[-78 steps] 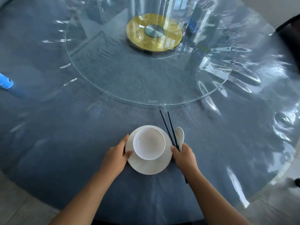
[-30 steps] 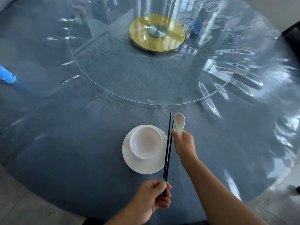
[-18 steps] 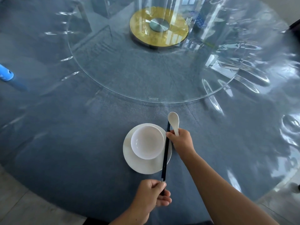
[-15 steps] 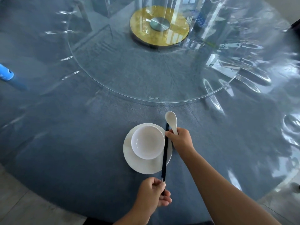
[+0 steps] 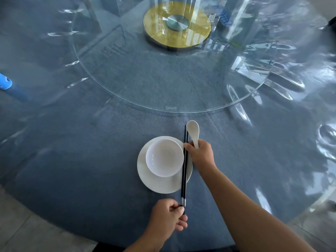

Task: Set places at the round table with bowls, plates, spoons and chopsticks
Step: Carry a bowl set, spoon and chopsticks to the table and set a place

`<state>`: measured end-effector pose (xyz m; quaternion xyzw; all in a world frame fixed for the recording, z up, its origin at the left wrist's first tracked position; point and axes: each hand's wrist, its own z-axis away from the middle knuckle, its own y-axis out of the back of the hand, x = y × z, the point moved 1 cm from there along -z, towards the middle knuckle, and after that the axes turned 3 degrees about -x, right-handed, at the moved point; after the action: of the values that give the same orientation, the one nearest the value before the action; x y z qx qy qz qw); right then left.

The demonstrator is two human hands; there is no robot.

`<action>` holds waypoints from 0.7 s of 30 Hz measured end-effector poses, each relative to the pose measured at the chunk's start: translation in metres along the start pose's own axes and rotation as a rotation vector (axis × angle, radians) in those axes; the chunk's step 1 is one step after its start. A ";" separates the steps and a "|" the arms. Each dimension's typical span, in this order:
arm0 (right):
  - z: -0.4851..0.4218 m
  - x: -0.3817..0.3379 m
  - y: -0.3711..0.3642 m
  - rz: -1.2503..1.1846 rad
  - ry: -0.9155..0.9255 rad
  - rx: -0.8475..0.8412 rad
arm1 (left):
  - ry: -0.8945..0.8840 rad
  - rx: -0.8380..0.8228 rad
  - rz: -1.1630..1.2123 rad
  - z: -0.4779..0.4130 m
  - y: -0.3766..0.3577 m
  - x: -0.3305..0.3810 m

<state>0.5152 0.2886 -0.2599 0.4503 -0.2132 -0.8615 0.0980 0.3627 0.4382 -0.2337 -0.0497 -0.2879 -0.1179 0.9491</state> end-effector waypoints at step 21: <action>0.031 -0.001 0.026 -0.118 0.002 -0.020 | -0.050 0.015 -0.004 0.014 0.036 0.000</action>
<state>0.4901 0.2748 -0.2316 0.4621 -0.1777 -0.8673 0.0520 0.3638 0.4753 -0.2230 -0.0448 -0.3126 -0.1161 0.9417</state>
